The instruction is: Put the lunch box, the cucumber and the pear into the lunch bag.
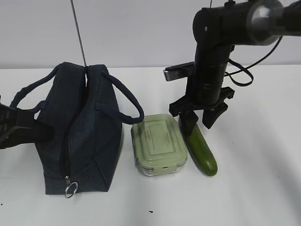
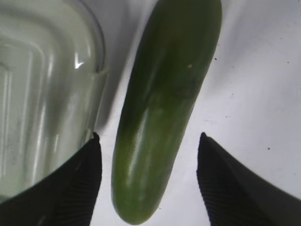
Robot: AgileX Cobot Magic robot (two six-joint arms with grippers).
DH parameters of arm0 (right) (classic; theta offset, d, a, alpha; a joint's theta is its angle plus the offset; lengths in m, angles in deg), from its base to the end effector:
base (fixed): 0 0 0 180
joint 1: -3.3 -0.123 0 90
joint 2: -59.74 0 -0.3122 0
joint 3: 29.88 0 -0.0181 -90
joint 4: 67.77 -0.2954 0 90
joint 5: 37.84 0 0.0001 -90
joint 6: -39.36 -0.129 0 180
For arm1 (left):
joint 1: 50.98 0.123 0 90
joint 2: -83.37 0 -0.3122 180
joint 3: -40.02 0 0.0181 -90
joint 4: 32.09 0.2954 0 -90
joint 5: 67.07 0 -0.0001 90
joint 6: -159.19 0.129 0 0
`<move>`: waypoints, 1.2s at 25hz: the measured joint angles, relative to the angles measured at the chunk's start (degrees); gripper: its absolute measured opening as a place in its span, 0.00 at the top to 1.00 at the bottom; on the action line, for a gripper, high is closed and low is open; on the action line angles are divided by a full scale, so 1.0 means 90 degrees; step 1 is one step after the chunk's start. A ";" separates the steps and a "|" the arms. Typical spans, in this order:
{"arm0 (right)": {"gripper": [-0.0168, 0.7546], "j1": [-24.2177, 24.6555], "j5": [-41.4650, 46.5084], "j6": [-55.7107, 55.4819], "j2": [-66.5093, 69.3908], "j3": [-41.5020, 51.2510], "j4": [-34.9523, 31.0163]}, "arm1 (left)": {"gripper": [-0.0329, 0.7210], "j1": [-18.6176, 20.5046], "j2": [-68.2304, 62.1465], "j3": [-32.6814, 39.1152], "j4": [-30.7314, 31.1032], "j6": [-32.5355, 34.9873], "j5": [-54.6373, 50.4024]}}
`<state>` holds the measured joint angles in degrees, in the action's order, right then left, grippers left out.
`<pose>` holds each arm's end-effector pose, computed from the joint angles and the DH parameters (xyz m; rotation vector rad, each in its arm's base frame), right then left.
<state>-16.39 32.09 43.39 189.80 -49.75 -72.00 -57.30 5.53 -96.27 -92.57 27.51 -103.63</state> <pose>0.4528 0.1715 0.1483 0.6040 -3.0694 -0.1070 0.2549 -0.0956 0.2026 0.2326 2.4316 -0.7695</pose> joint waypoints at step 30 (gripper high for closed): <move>0.47 -0.0015 -0.0066 -0.0107 0.0726 -0.0076 0.0518 | 0.98 0.0000 0.0000 0.0000 0.0000 0.0000 -0.0007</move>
<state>-16.53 31.49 42.43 196.33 -50.44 -67.34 -57.30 5.53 -96.27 -92.57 27.51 -103.69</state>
